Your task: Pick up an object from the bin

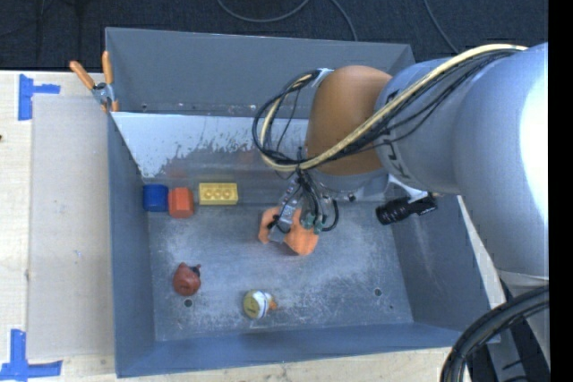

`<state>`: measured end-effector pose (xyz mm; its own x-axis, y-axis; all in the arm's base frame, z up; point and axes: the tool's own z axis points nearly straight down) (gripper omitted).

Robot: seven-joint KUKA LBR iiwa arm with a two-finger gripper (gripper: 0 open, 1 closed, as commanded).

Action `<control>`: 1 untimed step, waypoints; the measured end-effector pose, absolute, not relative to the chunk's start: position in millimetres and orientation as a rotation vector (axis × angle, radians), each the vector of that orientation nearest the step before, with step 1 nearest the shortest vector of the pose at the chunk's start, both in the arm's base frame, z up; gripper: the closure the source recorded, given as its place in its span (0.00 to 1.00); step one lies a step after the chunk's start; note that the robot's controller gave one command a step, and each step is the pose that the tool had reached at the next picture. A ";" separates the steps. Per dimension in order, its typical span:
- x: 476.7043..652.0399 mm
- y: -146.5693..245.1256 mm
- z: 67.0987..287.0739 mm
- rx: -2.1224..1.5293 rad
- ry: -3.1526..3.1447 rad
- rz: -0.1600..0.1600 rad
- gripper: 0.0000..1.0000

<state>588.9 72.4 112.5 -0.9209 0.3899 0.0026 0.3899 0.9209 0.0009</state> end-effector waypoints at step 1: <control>589.4 72.4 123.5 -0.625 -3.077 -0.003 1.00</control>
Offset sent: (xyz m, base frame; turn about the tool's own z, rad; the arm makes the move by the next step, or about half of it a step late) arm 0.0000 0.0001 0.0831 0.0000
